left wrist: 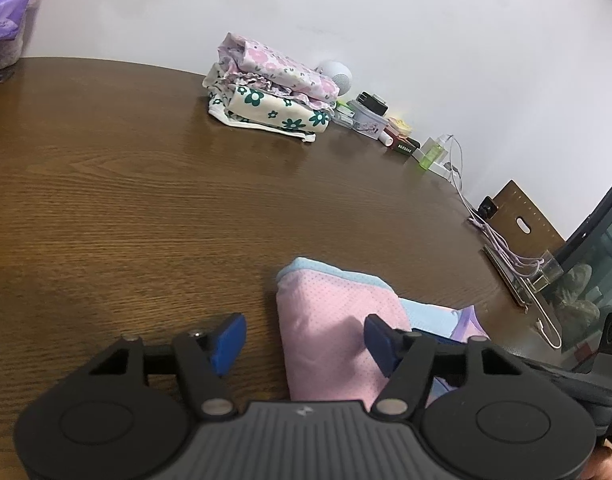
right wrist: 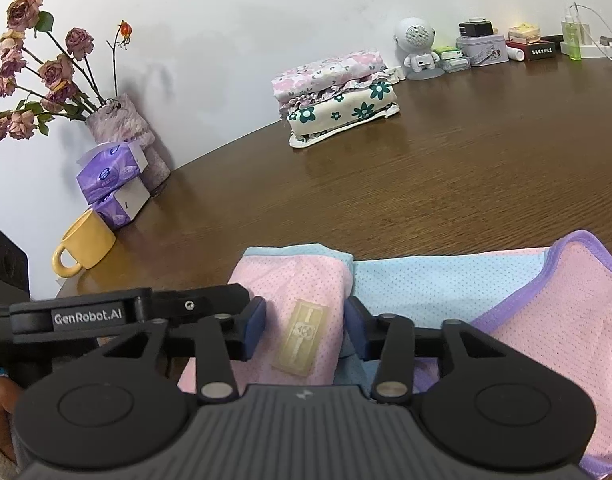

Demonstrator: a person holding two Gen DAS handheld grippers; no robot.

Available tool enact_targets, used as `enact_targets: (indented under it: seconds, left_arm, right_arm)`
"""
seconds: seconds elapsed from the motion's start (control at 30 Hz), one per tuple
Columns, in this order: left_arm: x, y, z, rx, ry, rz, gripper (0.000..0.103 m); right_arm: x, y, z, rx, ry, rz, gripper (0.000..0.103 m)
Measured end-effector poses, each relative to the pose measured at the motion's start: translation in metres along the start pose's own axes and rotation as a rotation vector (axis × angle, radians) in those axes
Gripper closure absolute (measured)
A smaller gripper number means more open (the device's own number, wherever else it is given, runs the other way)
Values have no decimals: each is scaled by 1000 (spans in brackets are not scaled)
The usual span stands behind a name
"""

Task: Fold clothes

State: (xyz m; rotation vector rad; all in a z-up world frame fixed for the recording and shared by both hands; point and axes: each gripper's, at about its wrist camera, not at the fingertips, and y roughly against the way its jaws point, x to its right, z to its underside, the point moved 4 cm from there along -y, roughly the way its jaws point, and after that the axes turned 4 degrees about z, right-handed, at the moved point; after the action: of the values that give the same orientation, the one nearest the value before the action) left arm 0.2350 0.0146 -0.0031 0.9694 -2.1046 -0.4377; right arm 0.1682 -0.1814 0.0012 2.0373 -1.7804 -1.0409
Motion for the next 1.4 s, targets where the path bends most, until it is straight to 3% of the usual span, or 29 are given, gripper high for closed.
enact_targets:
  seconds: [0.13,0.17,0.2,0.23,0.3,0.37,0.4,0.47,0.5,0.53,0.6,0.67,0.7,0.73,0.77,0.83,0.9,1.0,1.03,1.1,1.17,1.2,1.23,1.3,1.37,1.4]
  left_arm:
    - [1,1,1,5,1,-4,33]
    - [2,0,1,1,-6,-1,37]
    - [2,-1,2,-3,-14,3,49]
    - [3,-3,3,-13,-14,9,54]
    - [5,-4,5,-27,-12,20,54]
    - [6,-2,6,-25,-12,17,50]
    - [6,0,6,-21,-11,11,40]
    - [8,2,6,-5,-17,2,37]
    - [9,3,6,-1,-27,3,42]
    - [10,3,6,4,-37,3,58]
    - [9,0,7,-27,-19,13,67]
    - [6,0,9,-33,15,18,66]
    - [5,1,9,-32,26,15,57]
    - [5,3,9,-32,35,10,43]
    - [5,5,9,-17,37,8,41]
    - [8,8,9,0,7,8,47]
    - [12,8,11,-12,-12,27,69]
    - [17,8,16,-26,-20,32,67]
    - [17,9,17,-28,-16,24,54]
    - [16,12,18,-22,3,17,42]
    - [18,14,19,-15,-5,13,44]
    - [18,14,20,-19,-8,12,48]
    - [18,14,21,-24,-11,11,61]
    - [19,13,23,-40,-12,20,70]
    - [19,14,25,-41,-4,20,69]
    - [18,16,25,-41,3,18,60]
  right_arm:
    - [2,1,2,-2,-2,0,56]
    - [2,1,2,-3,-4,-4,57]
    - [2,1,3,-5,-5,-8,66]
    - [2,1,4,-7,-6,-12,69]
    - [2,2,4,-6,-8,-16,67]
    - [3,5,5,1,-9,-15,56]
    - [3,7,5,4,-9,-15,56]
    - [4,10,5,7,-11,-15,56]
    - [4,11,6,8,-12,-15,57]
    - [4,11,7,6,-11,-18,63]
    - [5,10,8,-3,-19,-27,70]
    - [8,10,10,-10,-38,-38,66]
    - [9,12,11,-10,-48,-42,53]
    - [10,13,12,-10,-57,-45,51]
    - [11,14,13,-9,-54,-40,51]
    - [11,14,15,-14,-52,-40,56]
    - [11,14,18,-24,-55,-51,73]
    - [11,16,20,-28,-66,-62,70]
    - [11,18,20,-26,-70,-61,58]
    - [12,20,22,-23,-76,-60,54]
    - [12,21,24,-28,-69,-59,57]
    - [11,21,26,-30,-65,-59,65]
    - [11,22,27,-32,-61,-59,74]
    - [11,21,29,-48,-83,-87,74]
    - [13,23,29,-43,-102,-87,68]
    - [14,24,29,-41,-102,-85,63]
